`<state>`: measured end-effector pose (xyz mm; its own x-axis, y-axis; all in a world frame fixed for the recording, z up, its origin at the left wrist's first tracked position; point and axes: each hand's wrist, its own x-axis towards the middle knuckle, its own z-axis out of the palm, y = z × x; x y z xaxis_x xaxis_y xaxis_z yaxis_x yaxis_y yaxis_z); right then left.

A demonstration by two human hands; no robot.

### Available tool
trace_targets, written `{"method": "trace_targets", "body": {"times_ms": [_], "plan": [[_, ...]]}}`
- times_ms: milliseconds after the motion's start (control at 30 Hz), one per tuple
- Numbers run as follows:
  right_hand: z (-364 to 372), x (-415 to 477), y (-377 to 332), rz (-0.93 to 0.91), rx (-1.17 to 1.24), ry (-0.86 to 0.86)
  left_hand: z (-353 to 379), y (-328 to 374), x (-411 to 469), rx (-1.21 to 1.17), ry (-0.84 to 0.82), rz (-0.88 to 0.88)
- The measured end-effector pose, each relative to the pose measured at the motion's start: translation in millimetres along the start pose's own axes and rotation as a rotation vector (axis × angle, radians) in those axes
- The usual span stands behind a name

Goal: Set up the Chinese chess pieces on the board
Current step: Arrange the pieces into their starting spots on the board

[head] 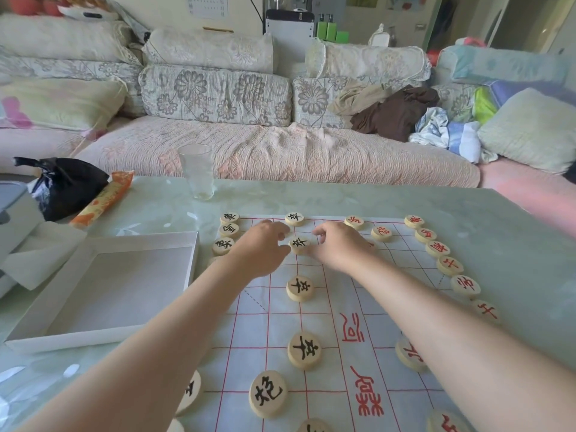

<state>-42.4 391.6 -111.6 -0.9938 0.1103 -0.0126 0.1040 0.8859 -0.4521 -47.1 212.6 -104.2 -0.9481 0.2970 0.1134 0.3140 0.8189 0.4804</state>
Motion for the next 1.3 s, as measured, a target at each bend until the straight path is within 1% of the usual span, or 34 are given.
{"method": "trace_targets", "body": {"times_ms": [133, 200, 267, 400, 467, 567, 633, 800, 967, 1100, 1300], "plan": [[10.0, 13.0, -3.8, 0.020, -0.070, 0.024, 13.6, -4.4, 16.0, 0.036, -0.033, 0.001], [14.4, 22.2, -4.7, 0.002, -0.094, 0.025, 17.0, -7.4, 22.2, 0.058, -0.034, 0.005], [15.9, 31.0, -4.1, -0.043, -0.068, -0.021, 18.3, -11.1, 27.3, 0.086, -0.026, 0.011], [10.5, 37.8, -2.2, -0.200, -0.009, -0.175, 20.1, -18.4, 28.9, 0.069, -0.026, 0.034], [9.2, 38.9, -1.0, -0.237, 0.023, -0.197, 20.3, -18.8, 29.1, 0.053, -0.022, 0.038], [10.2, 34.6, -2.7, -0.207, 0.119, -0.137, 20.9, -16.6, 29.4, 0.020, -0.012, 0.041], [13.0, 33.6, -3.9, -0.202, 0.139, -0.115, 21.4, -15.0, 28.1, 0.006, -0.008, 0.048], [15.4, 41.1, -1.2, -0.256, 0.148, -0.180, 21.7, -19.4, 27.9, 0.027, -0.024, 0.043], [16.0, 35.4, 3.2, -0.211, 0.145, -0.130, 22.3, -18.9, 29.0, 0.036, -0.019, 0.027], [15.4, 37.7, 3.4, -0.252, 0.135, -0.143, 22.5, -19.1, 27.9, 0.004, -0.016, 0.019], [13.8, 35.4, 3.2, -0.229, 0.105, -0.160, 22.0, -15.9, 24.7, -0.031, -0.010, 0.024]]}}
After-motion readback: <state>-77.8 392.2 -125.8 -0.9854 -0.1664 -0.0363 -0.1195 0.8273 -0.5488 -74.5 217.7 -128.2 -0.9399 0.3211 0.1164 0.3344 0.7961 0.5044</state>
